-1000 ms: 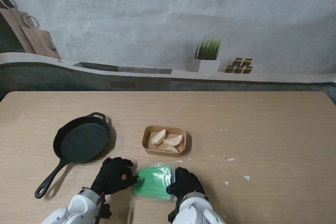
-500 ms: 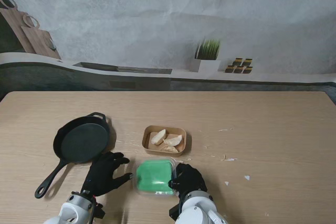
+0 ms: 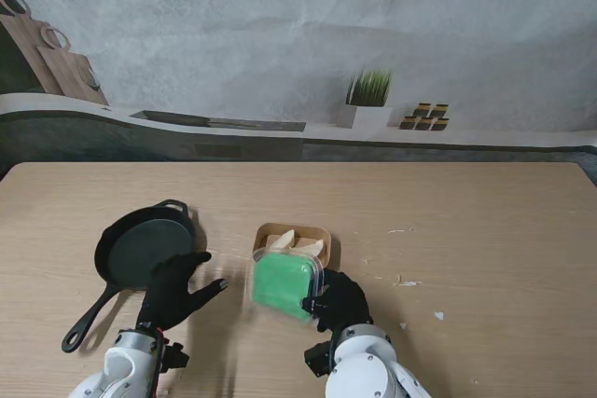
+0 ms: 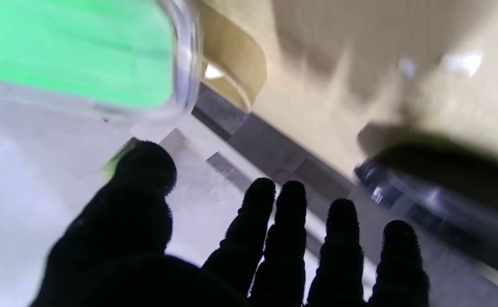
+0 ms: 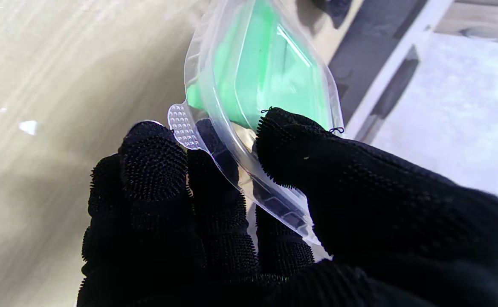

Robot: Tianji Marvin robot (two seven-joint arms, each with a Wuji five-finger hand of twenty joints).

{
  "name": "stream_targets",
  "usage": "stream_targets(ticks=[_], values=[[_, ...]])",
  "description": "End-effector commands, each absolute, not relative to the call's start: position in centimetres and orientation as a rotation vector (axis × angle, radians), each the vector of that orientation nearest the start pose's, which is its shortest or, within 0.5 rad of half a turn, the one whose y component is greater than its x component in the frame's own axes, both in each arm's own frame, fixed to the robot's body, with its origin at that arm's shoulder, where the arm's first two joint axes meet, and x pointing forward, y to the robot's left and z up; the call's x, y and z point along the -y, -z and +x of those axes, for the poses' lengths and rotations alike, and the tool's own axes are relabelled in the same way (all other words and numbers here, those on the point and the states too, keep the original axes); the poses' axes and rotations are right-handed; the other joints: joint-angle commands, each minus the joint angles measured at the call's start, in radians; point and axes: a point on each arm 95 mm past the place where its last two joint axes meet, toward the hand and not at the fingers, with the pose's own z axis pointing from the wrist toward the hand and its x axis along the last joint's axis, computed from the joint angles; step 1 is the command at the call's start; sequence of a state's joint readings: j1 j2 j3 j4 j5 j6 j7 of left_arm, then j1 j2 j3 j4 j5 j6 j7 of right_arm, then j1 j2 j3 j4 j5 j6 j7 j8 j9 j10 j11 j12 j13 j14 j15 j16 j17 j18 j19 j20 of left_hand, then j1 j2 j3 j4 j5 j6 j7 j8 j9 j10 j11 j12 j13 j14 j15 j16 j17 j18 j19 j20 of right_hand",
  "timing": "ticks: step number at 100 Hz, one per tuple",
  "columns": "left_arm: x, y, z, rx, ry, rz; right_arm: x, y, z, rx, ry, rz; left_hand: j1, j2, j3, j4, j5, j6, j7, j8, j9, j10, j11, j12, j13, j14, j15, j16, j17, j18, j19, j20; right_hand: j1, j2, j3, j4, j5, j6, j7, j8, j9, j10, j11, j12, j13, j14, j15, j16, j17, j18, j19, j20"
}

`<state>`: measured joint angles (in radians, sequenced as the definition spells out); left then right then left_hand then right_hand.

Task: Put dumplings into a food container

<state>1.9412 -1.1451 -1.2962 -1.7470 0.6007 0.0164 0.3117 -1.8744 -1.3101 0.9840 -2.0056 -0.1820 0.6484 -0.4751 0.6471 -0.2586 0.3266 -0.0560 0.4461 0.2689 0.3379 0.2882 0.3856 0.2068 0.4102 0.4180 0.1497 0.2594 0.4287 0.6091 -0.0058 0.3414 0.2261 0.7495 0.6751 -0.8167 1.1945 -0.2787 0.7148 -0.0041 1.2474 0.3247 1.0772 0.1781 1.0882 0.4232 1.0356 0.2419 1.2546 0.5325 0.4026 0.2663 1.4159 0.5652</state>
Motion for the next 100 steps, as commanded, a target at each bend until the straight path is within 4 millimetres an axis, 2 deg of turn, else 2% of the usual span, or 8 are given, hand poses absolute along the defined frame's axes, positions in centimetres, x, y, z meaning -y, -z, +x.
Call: stream_targets(ticks=[1,16,57,77,80,84,91,100], values=[[-0.3,37.2,29.1,-1.020,1.689,-1.751,-12.3,30.6,26.8,0.661,1.845,-2.767,-0.021,-0.028,-0.013,0.033,-0.015,0.022,-0.039,-0.029,-0.002,0.031,0.005,0.022,0.015,0.003,0.014,0.022,0.007,0.000,-0.004,0.027,0.078,0.034,0.087,-0.004,0.017,-0.093,0.014,0.031,0.024,-0.012,0.047,0.023,0.000,0.035,0.027,0.012,-0.016,-0.007,0.060,0.007],[0.4,37.6,29.0,-0.938,1.723,-1.940,-12.4,29.6,26.2,0.584,1.855,-2.712,-0.059,-0.072,0.030,0.027,0.029,0.052,-0.077,-0.063,0.034,0.060,-0.012,0.017,0.043,0.025,0.008,0.026,0.013,0.006,0.001,0.042,0.074,0.025,0.102,-0.007,0.024,-0.098,0.009,0.044,0.027,-0.012,0.049,0.031,0.002,0.036,0.030,0.014,-0.020,-0.002,0.060,0.010],[2.2,37.4,29.2,-0.707,1.950,-2.234,-12.6,29.7,26.2,0.533,1.793,-2.726,-0.060,-0.128,0.161,0.011,0.128,0.003,-0.033,-0.021,0.128,0.048,0.001,0.036,0.129,0.032,0.014,0.040,0.066,0.034,0.018,0.057,0.075,0.014,0.112,-0.010,0.032,-0.089,0.002,0.053,0.036,-0.002,0.042,0.034,0.008,0.047,0.029,0.014,-0.017,0.007,0.057,0.013],[2.6,36.6,29.8,-0.677,1.935,-2.190,-12.7,30.3,26.4,0.556,1.760,-2.759,0.015,-0.146,0.305,0.001,0.253,-0.044,0.254,0.171,0.347,0.036,0.183,0.204,0.307,0.091,0.217,0.160,0.170,0.088,0.171,0.213,0.072,0.023,0.101,-0.011,0.026,-0.087,-0.003,0.054,0.031,-0.003,0.038,0.035,0.004,0.046,0.026,0.013,-0.020,0.006,0.056,0.013],[2.7,36.5,29.9,-0.673,1.932,-2.170,-12.7,30.4,26.4,0.564,1.756,-2.764,0.051,-0.159,0.301,-0.027,0.277,-0.059,0.291,0.193,0.388,0.037,0.198,0.221,0.340,0.093,0.249,0.169,0.162,0.083,0.241,0.232,0.072,0.025,0.099,-0.011,0.023,-0.086,-0.004,0.054,0.030,-0.005,0.037,0.034,0.003,0.045,0.026,0.013,-0.020,0.005,0.057,0.014],[2.8,36.4,30.0,-0.669,1.927,-2.160,-12.7,30.5,26.5,0.570,1.746,-2.771,0.103,-0.176,0.279,-0.040,0.294,-0.063,0.327,0.190,0.422,0.046,0.208,0.239,0.365,0.104,0.278,0.174,0.123,0.077,0.379,0.198,0.070,0.028,0.095,-0.011,0.021,-0.084,-0.004,0.054,0.028,-0.007,0.036,0.033,0.002,0.044,0.025,0.013,-0.020,0.005,0.057,0.014],[2.9,36.2,30.2,-0.670,1.910,-2.172,-12.8,30.7,26.6,0.564,1.733,-2.782,0.144,-0.198,0.273,-0.045,0.313,-0.063,0.359,0.172,0.458,0.053,0.212,0.244,0.396,0.108,0.297,0.168,0.059,0.068,0.622,0.037,0.073,0.032,0.088,-0.009,0.016,-0.080,-0.004,0.053,0.026,-0.006,0.035,0.029,-0.003,0.042,0.020,0.012,-0.023,0.004,0.055,0.014],[3.1,36.0,30.3,-0.659,1.911,-2.205,-12.8,31.0,26.7,0.565,1.723,-2.793,0.154,-0.209,0.279,-0.050,0.336,-0.057,0.352,0.155,0.477,0.061,0.198,0.235,0.400,0.107,0.294,0.162,0.035,0.061,0.673,-0.012,0.074,0.034,0.084,-0.008,0.013,-0.082,-0.002,0.052,0.024,-0.007,0.035,0.027,-0.006,0.043,0.018,0.011,-0.028,0.001,0.054,0.014]])
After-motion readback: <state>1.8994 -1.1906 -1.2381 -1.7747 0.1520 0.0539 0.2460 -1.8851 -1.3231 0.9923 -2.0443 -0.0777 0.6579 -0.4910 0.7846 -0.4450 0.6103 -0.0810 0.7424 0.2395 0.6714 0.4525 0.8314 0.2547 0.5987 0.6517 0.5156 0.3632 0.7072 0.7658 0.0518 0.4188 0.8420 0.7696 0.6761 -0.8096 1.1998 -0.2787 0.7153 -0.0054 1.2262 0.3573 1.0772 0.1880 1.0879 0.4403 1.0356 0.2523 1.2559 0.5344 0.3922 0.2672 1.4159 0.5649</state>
